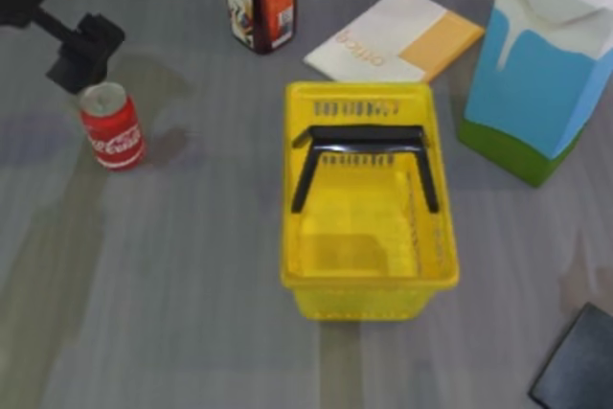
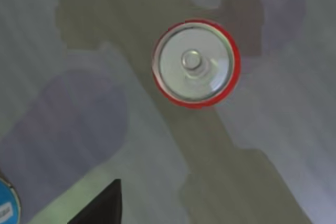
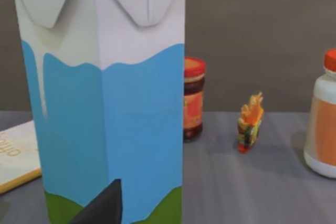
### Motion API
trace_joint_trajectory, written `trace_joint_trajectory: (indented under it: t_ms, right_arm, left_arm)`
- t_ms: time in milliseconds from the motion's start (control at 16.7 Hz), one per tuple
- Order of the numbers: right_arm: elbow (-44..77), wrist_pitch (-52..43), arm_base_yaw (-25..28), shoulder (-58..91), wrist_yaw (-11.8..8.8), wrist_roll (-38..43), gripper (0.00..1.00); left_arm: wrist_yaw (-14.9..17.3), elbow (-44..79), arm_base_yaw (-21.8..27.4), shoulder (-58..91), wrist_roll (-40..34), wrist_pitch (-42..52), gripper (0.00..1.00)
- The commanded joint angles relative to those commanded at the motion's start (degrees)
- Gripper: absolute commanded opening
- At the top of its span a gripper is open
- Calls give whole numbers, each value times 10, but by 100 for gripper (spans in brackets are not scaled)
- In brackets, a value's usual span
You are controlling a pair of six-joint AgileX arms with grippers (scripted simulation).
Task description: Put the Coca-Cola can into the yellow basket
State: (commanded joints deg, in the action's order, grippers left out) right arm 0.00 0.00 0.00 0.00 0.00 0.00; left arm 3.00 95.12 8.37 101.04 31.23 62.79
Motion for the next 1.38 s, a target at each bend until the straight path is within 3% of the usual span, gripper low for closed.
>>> trace_joint_trajectory:
  t_ms: [300, 600, 1020, 1380]
  right_arm:
    - [0, 0, 0, 0, 0, 0, 100]
    - [0, 0, 0, 0, 0, 0, 100]
    - [0, 0, 0, 0, 0, 0, 100]
    - [0, 0, 0, 0, 0, 0, 100]
  left_arm:
    - [-14, 203, -5, 239, 60, 107, 100]
    - [-26, 302, -12, 355, 88, 156, 100]
    - [-27, 303, -10, 360, 88, 156, 100]
    - [-27, 217, -12, 367, 89, 61, 100]
